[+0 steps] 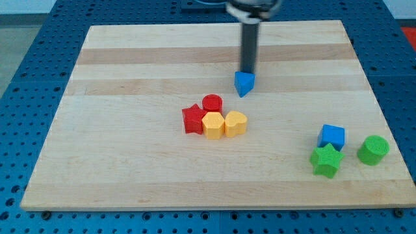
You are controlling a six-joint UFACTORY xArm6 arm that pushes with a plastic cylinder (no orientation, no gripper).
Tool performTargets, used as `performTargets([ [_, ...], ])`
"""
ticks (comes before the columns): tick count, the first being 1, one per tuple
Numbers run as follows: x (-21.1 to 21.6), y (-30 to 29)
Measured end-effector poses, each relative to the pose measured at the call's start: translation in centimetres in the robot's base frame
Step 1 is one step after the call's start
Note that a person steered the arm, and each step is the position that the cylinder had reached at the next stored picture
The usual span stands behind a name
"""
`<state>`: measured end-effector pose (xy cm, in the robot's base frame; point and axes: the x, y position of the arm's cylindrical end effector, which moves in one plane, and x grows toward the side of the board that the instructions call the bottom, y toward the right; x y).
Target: Place the arm close to the yellow heart
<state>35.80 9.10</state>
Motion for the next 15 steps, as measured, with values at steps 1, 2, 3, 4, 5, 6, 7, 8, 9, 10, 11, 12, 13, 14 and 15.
performTargets([
  [1,0.0,6.8],
  [2,0.7,8.7],
  [3,0.5,2.6],
  [4,0.5,-1.6],
  [5,-1.8,-4.3],
  [6,-2.3,-7.5],
  [7,0.0,-10.5],
  [8,0.0,-10.5],
  [9,2.2,-8.5],
  [10,2.3,-8.3],
  [11,5.1,-5.3],
  [12,8.0,-3.1],
  [13,8.0,-3.1],
  [14,11.4,-2.9],
  [15,11.2,-3.2],
])
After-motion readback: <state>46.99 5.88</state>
